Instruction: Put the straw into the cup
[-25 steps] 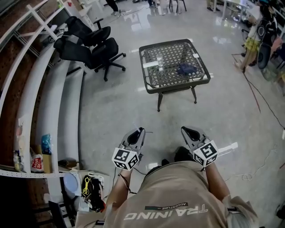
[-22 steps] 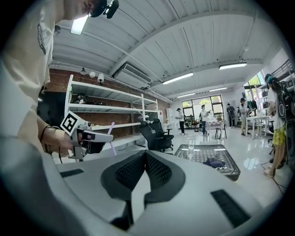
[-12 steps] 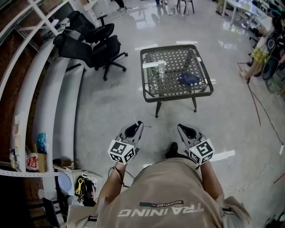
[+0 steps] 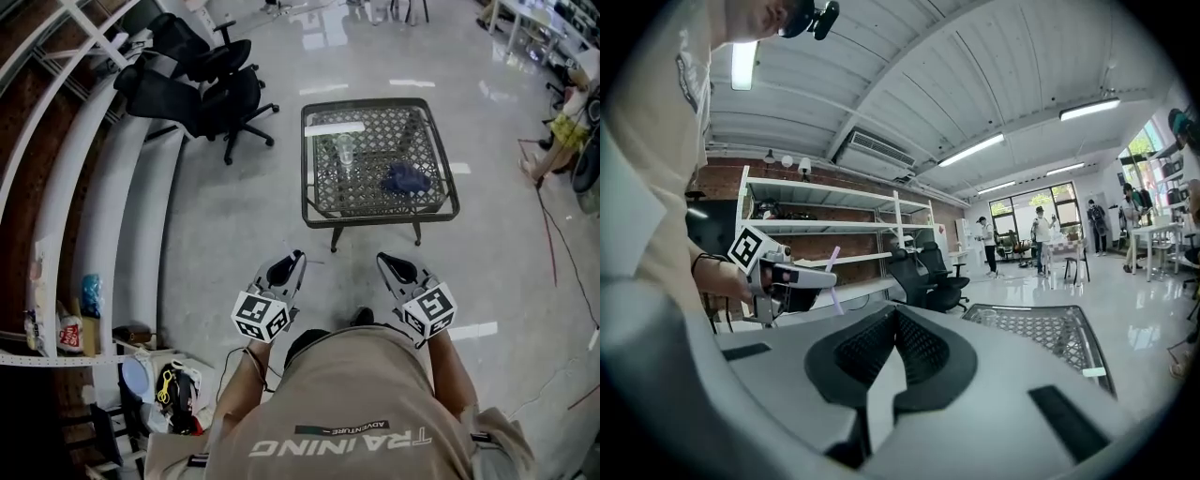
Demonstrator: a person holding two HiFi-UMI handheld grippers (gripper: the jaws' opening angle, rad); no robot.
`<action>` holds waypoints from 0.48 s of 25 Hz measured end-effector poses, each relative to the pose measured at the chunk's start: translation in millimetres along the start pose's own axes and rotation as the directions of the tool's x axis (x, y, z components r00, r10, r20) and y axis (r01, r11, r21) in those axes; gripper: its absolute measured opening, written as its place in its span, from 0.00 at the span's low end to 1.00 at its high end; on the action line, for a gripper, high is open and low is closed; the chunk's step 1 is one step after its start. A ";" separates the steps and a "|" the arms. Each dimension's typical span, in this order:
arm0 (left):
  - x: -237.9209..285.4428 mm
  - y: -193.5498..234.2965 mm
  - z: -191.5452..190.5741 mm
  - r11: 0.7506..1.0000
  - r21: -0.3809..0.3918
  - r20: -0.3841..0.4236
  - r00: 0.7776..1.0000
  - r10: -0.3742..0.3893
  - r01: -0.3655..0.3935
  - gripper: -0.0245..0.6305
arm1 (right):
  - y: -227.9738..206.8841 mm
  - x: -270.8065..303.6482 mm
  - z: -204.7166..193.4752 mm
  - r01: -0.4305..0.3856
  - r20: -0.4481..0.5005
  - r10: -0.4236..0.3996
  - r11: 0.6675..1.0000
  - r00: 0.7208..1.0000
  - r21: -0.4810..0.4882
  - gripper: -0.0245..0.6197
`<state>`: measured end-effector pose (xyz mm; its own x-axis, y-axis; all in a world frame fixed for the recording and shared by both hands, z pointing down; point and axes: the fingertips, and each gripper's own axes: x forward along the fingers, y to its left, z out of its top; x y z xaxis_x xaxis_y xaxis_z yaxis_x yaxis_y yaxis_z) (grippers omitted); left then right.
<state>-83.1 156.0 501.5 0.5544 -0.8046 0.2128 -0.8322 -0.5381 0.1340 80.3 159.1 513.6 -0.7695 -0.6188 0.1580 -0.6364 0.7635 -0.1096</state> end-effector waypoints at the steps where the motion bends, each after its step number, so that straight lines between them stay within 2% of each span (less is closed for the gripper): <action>1: 3.0 1.2 0.0 1.000 -0.005 -0.004 1.000 0.004 -0.004 0.10 | -3.8 3.1 -1.3 -0.005 -0.002 0.005 1.000 1.000 0.008 0.06; 8: 22.2 12.0 -1.6 1.000 -0.006 -0.051 0.998 0.021 -0.022 0.10 | -17.0 17.6 -7.6 -0.036 -0.024 0.037 0.998 0.999 0.053 0.06; 12: 33.5 17.7 -1.9 1.000 -0.023 -0.051 0.999 0.014 -0.015 0.10 | -22.0 22.5 -11.5 -0.041 -0.033 0.043 0.997 0.999 0.059 0.06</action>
<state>-79.3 120.0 512.9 0.5421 -0.7978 0.2640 -0.8402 -0.5202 0.1531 77.6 130.4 530.9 -0.7940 -0.5789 0.1856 -0.6064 0.7760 -0.1737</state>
